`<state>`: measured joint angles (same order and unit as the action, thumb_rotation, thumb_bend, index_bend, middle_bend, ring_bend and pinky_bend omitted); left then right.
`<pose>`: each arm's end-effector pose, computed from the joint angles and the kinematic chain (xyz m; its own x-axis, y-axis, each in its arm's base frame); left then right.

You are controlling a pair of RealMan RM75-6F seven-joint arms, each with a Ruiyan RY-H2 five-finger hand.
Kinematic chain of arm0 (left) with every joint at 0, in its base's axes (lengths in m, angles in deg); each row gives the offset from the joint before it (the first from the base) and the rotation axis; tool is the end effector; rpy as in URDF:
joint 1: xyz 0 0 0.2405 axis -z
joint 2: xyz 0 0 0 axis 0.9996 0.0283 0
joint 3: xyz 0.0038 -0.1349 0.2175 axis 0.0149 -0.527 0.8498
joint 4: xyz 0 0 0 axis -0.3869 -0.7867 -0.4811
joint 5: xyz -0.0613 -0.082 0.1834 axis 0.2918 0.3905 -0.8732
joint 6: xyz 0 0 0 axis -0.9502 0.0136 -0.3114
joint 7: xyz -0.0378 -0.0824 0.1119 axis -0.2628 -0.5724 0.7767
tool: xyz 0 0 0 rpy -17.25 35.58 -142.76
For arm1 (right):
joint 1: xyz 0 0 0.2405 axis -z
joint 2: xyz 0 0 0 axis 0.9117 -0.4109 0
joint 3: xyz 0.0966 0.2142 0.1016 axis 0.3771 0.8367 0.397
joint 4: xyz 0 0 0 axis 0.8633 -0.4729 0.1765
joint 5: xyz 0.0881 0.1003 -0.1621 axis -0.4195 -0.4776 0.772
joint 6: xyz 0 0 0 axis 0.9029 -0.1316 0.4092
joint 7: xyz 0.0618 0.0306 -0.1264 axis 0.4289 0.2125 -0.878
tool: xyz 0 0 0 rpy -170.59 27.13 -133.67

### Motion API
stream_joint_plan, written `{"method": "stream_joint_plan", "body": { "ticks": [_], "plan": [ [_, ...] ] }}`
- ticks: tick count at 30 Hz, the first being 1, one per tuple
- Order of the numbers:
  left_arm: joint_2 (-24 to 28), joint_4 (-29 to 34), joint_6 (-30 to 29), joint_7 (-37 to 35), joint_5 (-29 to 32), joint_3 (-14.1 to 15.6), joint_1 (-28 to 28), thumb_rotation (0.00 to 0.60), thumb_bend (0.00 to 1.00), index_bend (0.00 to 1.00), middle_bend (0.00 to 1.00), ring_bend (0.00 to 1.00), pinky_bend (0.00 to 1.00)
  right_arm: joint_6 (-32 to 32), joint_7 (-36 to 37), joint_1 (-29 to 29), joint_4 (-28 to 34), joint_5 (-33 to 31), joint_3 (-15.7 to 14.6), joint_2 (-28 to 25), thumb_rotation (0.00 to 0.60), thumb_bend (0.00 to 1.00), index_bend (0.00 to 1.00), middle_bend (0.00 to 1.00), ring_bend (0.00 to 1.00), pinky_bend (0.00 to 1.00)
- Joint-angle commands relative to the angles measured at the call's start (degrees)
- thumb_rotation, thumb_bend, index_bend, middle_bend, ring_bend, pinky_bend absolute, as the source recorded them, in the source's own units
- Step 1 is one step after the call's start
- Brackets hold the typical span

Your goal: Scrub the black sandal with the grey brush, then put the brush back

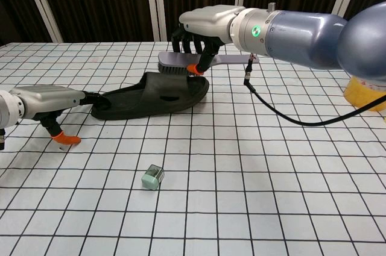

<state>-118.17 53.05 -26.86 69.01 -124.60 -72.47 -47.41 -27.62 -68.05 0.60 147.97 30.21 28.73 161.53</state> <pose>-0.2316 0.3538 -0.0185 0.6074 0.4336 0.6656 0.7941 -0.3568 -0.4921 -0.0136 -0.4165 -0.0370 0.5619 -0.1393 0.8154 -0.7227 -0.5622 0.4019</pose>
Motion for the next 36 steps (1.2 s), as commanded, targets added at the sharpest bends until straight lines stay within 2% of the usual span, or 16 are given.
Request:
{"method": "stream_joint_plan", "body": {
  "ticks": [1,6,11,18,36],
  "plan": [
    [0.0,-0.2,0.0,-0.5,0.0,0.1,0.0,0.599,0.48,0.00,0.02,0.01,0.02,-0.1,0.7,-0.2,-0.5,0.0,0.3,0.5,0.600,0.47,0.72,0.60,0.52,0.56],
    [-0.3,-1.1,0.3,-1.8,-0.2,0.6,0.4,0.600,0.48,0.00,0.02,0.01,0.02,-0.8,6.7,-0.9,-4.8,0.3,2.6,4.9,0.600,0.47,0.72,0.60,0.52,0.56],
    [-0.3,-1.3,0.1,-2.6,-0.5,1.1,0.7,0.600,0.48,0.00,0.02,0.01,0.02,0.5,10.6,-1.7,-9.6,0.3,3.1,8.6,0.600,0.47,0.72,0.60,0.52,0.56],
    [-0.1,-1.0,-0.7,-3.1,-0.8,1.3,0.9,0.599,0.48,0.00,0.02,0.01,0.02,1.3,11.3,-2.0,-12.3,0.6,2.3,10.7,0.600,0.47,0.72,0.60,0.53,0.56],
    [0.3,0.1,-1.7,-2.8,-0.4,1.8,1.4,0.599,0.48,0.00,0.02,0.01,0.02,0.2,9.8,-1.6,-13.8,0.4,1.6,12.6,0.600,0.47,0.72,0.60,0.53,0.56]
  ]
}}
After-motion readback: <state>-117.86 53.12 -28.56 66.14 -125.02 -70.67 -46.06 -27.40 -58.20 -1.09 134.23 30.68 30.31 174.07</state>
